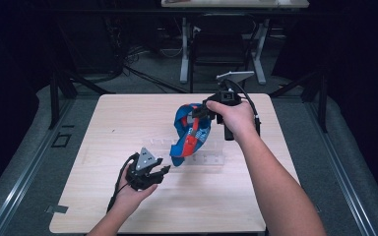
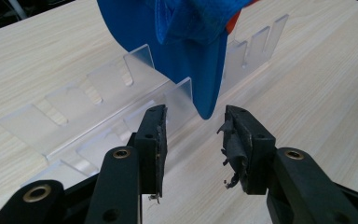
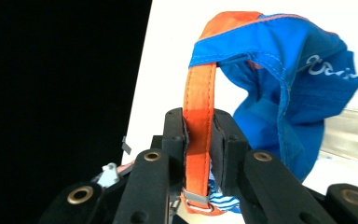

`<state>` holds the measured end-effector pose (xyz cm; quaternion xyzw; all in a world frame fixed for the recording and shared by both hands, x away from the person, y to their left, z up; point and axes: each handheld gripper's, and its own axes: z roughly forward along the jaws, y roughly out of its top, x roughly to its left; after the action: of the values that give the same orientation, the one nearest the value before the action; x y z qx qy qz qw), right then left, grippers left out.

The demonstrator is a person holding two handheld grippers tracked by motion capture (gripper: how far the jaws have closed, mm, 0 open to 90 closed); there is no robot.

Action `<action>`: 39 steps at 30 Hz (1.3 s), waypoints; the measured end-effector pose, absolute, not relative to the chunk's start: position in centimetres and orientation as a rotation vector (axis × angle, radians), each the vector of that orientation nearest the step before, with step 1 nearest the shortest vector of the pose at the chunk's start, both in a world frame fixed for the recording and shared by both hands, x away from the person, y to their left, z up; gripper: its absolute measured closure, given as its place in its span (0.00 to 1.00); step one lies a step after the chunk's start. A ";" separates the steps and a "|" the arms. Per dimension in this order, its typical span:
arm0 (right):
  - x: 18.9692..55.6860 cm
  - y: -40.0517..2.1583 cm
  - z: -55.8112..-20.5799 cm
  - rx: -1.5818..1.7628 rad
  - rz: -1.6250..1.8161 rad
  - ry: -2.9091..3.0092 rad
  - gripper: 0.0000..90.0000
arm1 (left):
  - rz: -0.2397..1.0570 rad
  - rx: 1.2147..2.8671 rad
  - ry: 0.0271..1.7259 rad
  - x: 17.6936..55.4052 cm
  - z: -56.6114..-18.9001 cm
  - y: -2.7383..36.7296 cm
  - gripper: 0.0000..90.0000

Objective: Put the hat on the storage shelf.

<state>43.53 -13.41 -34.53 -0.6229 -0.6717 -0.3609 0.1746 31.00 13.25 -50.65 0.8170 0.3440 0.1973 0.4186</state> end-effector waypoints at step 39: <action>42.7 -17.4 -38.2 -1.896 -0.935 -1.985 0.66 | 0.452 1.989 1.139 30.3 -55.3 22.0 0.60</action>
<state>42.73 -17.37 -38.20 -0.6490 -0.6794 -0.3202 0.1207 30.35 22.00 -55.28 0.7832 0.4487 0.1779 0.3919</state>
